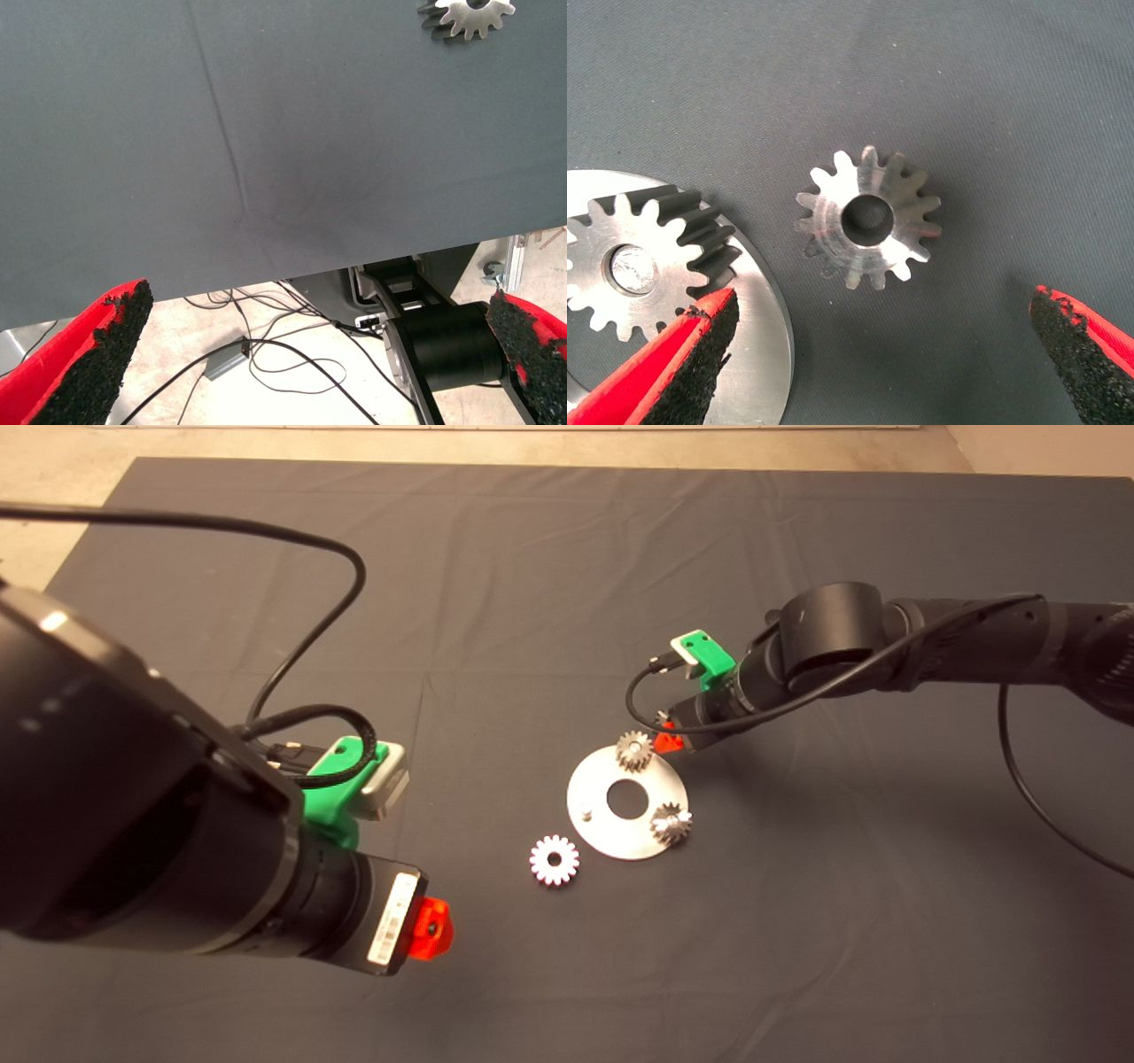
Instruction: Remove an incorrectly installed larger gear and replace it with the correct smaller gear
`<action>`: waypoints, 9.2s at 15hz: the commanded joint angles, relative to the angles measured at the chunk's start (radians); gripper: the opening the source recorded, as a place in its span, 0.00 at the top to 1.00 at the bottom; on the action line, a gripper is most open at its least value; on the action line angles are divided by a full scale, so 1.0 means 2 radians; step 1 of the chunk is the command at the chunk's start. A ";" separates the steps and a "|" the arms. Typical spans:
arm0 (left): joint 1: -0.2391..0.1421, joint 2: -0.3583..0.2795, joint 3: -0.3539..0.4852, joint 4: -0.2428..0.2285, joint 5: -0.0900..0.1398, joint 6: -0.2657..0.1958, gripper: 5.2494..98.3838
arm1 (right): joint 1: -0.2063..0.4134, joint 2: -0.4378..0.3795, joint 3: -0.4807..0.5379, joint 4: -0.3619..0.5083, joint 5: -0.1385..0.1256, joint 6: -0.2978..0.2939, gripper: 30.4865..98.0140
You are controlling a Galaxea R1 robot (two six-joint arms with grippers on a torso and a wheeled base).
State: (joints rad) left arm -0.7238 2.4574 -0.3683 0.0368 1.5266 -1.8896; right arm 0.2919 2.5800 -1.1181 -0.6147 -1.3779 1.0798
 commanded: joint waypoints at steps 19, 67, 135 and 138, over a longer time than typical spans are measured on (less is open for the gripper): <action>-0.008 0.001 0.007 -0.008 0.066 -0.002 0.01 | 0.001 0.018 -0.046 -0.039 0.029 -0.013 0.15; -0.008 0.001 0.007 -0.008 0.066 -0.003 0.01 | -0.006 0.017 -0.035 -0.039 0.024 -0.015 0.81; 0.030 -0.172 -0.015 0.046 0.066 0.126 0.01 | 0.071 0.121 0.077 0.089 0.042 -0.163 0.88; 0.030 -0.171 -0.014 0.045 0.066 0.126 0.01 | 0.044 0.123 0.077 0.037 0.009 -0.163 0.88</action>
State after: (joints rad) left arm -0.6570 2.1162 -0.4160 0.1274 1.5255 -1.6285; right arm 0.4103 2.8177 -0.9751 -0.4140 -1.2974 0.7577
